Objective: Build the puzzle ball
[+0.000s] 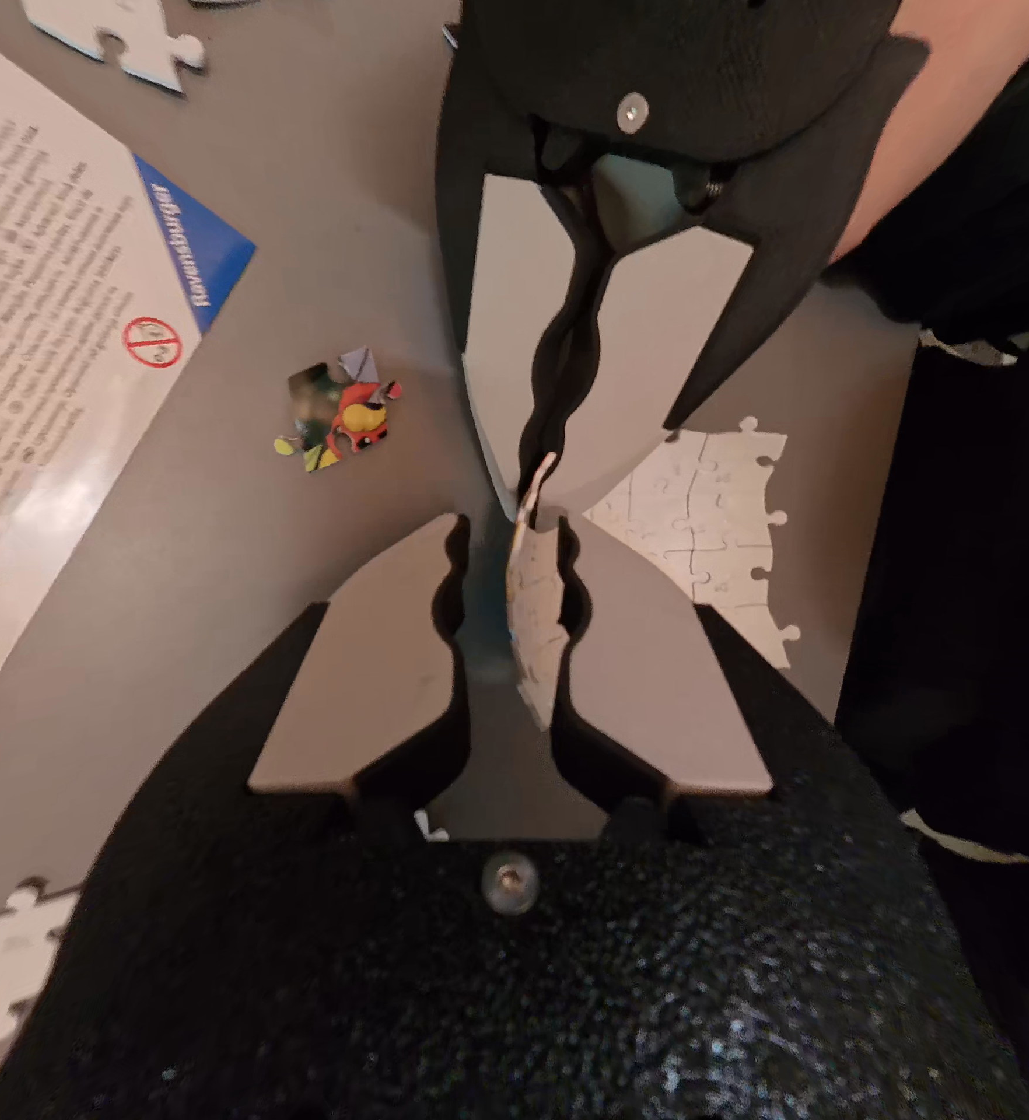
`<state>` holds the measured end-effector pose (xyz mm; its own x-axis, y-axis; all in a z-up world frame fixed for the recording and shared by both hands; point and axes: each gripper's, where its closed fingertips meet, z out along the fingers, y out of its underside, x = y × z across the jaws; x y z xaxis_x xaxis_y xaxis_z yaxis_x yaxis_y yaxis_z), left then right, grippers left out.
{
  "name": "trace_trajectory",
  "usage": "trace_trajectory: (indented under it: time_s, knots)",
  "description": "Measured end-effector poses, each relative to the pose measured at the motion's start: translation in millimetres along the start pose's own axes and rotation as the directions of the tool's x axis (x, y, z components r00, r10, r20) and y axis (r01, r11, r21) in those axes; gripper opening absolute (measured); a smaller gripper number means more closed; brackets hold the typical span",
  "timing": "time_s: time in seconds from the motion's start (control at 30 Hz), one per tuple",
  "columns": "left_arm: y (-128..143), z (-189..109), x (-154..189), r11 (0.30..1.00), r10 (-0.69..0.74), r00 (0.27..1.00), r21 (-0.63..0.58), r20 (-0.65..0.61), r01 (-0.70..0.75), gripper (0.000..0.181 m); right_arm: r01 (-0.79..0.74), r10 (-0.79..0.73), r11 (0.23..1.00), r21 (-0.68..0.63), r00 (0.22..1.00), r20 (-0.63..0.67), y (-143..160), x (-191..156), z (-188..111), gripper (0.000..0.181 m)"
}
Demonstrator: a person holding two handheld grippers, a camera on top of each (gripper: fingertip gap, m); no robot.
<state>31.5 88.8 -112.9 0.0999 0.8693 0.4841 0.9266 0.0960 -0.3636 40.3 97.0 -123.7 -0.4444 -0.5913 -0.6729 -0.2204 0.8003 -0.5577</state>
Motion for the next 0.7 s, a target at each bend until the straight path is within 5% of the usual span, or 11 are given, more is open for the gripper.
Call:
trace_trajectory:
  time_s: [0.07, 0.7]
  knots:
    - [-1.3, -6.6, -2.6, 1.000, -0.015, 0.999, 0.016, 0.041, 0.015, 0.034, -0.001, 0.002, 1.000, 0.008, 1.000, -0.011, -1.1, 1.3, -0.4, 0.003]
    - [12.9, -53.7, -7.5, 0.992, -0.097, 0.981, 0.099, 0.170, 0.081, 0.027, 0.037, -0.033, 0.996, 0.079, 0.998, -0.051, -13.0, 4.3, -14.1, 0.019]
